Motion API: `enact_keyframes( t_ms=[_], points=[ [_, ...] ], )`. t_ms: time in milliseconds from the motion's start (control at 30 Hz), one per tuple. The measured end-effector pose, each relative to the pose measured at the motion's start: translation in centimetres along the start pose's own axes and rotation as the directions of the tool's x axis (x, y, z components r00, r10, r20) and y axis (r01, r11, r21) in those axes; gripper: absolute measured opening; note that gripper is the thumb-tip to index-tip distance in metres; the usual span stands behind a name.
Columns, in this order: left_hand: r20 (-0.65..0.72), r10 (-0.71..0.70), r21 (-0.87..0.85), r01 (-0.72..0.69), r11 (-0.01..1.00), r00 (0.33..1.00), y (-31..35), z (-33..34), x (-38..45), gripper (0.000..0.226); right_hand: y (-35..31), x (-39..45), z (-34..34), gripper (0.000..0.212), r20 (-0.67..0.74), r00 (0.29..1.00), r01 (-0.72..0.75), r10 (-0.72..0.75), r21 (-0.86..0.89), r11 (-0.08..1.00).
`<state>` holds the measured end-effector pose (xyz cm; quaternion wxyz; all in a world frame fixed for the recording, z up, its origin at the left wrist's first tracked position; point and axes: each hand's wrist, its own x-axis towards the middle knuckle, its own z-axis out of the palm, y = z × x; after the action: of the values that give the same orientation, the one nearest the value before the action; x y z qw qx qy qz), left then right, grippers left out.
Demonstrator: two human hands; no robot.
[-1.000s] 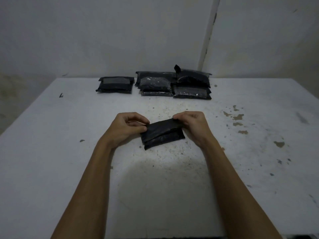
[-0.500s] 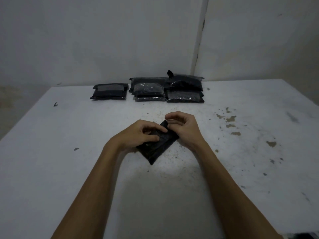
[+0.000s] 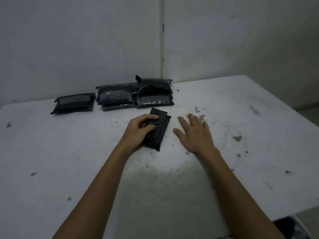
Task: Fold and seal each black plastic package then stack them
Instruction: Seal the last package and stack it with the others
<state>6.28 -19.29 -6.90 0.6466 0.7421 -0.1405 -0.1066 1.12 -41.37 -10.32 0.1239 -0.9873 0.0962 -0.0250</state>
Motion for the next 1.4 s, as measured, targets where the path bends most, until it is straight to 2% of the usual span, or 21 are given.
enact_keyframes(
  t_ms=[133,233,467,733,833,933,1100,1267,1400],
  points=[
    [0.043,0.039,-0.035,-0.037,0.999,0.998,0.2,3.9,1.1,0.034,4.4,-1.0,-1.0,0.071,-0.028,0.995,-0.093,0.093,-0.022,0.995],
    [0.003,0.031,-0.093,-0.031,0.995,1.000,0.5,6.1,1.9,0.033,5.9,-1.4,-1.3,0.075,-0.011,0.991,-0.133,0.133,-0.004,0.991],
    [-0.085,0.042,-0.086,-0.049,0.995,0.996,0.2,7.7,2.0,0.031,5.3,-2.2,-0.9,0.081,-0.026,0.989,-0.147,0.147,-0.013,0.989],
    [-0.100,0.095,-0.052,-0.101,0.994,0.990,-0.3,7.2,1.0,0.031,4.6,-3.8,-0.6,0.091,-0.008,0.992,-0.127,0.126,-0.035,0.991],
    [-0.109,0.089,-0.073,-0.097,0.993,0.990,-0.6,7.0,0.9,0.032,4.4,-4.0,-0.6,0.084,-0.030,0.992,-0.122,0.121,-0.019,0.992],
    [-0.121,0.071,-0.109,-0.085,0.990,0.990,-0.8,6.8,0.9,0.034,4.2,-3.7,-0.6,0.075,-0.112,0.987,-0.120,0.119,-0.004,0.993],
    [-0.122,0.077,-0.108,-0.090,0.990,0.990,-0.9,6.6,0.9,0.033,4.0,-4.1,-0.4,0.057,-0.242,0.970,0.023,-0.005,0.068,0.997],
    [-0.109,0.082,-0.114,-0.094,0.989,0.991,-1.0,6.6,1.0,0.033,4.1,-3.4,-0.5,0.070,-0.127,0.992,-0.013,0.009,-0.031,0.999],
    [-0.098,0.073,-0.120,-0.084,0.989,0.993,-1.2,6.5,1.2,0.032,4.1,-2.3,-0.6,0.082,-0.051,0.998,-0.038,0.036,-0.042,0.998]
  ],
)
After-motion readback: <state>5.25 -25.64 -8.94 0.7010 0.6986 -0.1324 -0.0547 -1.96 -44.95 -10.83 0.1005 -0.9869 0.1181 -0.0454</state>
